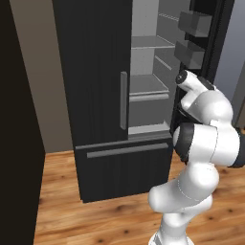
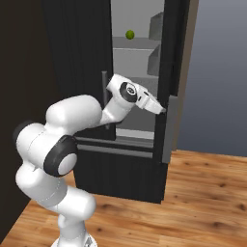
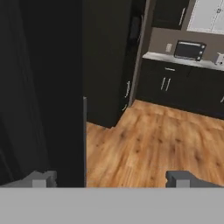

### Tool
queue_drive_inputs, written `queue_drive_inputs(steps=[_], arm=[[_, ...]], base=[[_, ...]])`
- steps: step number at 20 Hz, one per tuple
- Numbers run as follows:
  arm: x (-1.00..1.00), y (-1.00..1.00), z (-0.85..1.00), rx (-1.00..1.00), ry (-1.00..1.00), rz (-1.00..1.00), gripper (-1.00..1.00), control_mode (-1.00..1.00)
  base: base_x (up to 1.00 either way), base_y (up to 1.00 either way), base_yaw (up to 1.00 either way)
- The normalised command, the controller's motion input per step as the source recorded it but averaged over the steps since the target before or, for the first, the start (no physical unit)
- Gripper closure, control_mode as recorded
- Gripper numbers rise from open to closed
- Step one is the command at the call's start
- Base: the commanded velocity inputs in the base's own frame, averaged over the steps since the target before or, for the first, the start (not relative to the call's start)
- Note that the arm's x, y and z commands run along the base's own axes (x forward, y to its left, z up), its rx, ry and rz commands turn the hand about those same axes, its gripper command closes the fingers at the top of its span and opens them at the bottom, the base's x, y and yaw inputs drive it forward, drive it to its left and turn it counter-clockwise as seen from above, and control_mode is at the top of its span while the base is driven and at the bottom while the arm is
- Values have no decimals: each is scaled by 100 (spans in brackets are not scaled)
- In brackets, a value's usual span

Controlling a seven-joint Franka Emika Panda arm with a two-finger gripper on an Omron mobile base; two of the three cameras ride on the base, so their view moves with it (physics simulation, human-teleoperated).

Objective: Take the lemon wedge from the fridge and place it on the plate with fish on the dining counter.

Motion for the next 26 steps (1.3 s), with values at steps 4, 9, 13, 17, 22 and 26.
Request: queue_drive_inputs(steps=[4,9,13,17,22,26], arm=[[-74,-100,-33,0,0,-25,-100,-100],[-51,-38,-3,-6,-16,-5,-100,-100],[-73,95,21,-15,-31,18,-100,-100],[-32,100,34,-9,-10,32,-100,-100],[-12,100,46,-1,1,37,-100,-100],[2,100,70,2,17,38,-100,-100]], base=[[0,0,0],[0,0,0],[0,0,0],[0,0,0],[0,0,0],[0,0,0]])
